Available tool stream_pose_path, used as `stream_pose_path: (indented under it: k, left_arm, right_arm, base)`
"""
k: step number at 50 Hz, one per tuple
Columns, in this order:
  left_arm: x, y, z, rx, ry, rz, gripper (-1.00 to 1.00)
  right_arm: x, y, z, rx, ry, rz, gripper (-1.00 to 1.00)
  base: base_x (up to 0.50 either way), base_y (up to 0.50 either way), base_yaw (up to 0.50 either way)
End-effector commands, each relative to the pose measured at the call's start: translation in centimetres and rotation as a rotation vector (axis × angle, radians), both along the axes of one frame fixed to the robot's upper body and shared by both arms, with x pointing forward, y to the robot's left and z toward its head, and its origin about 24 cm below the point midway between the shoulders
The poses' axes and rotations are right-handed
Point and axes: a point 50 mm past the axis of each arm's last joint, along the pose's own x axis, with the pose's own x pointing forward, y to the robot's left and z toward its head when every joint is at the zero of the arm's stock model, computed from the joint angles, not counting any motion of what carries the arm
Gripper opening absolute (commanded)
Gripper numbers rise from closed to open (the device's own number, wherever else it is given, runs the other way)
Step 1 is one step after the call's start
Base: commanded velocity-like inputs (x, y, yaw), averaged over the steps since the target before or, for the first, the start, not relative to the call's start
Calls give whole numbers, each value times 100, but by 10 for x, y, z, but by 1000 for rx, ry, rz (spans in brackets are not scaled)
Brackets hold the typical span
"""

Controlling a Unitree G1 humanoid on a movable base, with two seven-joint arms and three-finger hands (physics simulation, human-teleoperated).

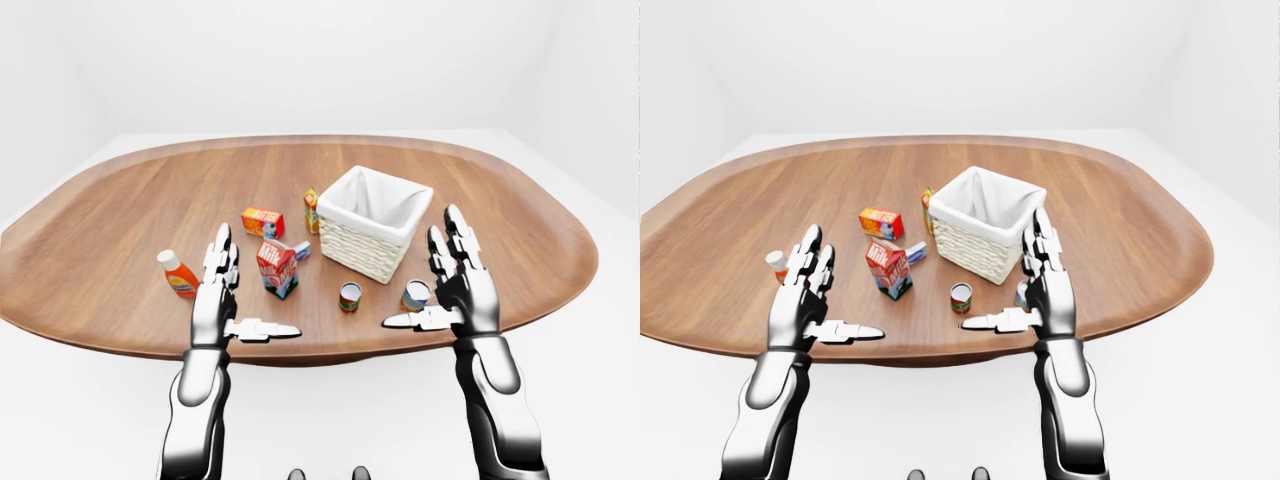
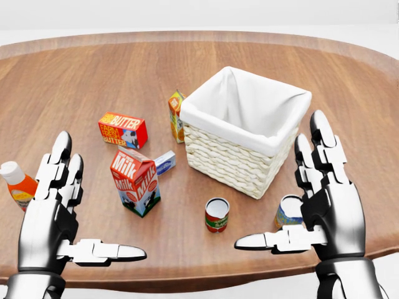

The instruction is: Pick up the tomato sauce, and put it in the basket.

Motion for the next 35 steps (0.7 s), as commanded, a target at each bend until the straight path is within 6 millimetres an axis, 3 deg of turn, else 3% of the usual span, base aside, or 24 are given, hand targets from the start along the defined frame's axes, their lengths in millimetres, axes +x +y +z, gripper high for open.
stream_pose_path:
  k: [1, 25, 35]
  left_arm:
    - [-1, -2, 1, -9, -4, -3, 100]
    - [-1, -3, -1, -8, 3, -4, 100]
    - [-1, -3, 1, -7, -4, -5, 100]
  right_arm:
    - [-2, 1, -1, -20, 6, 16, 100]
    - [1, -1, -4, -14, 19, -3, 100]
    - [-3, -1, 1, 9, -4, 7, 100]
  base:
    - [-4, -50, 0]
    - [-4, -50, 0]
    - [0, -2, 0]
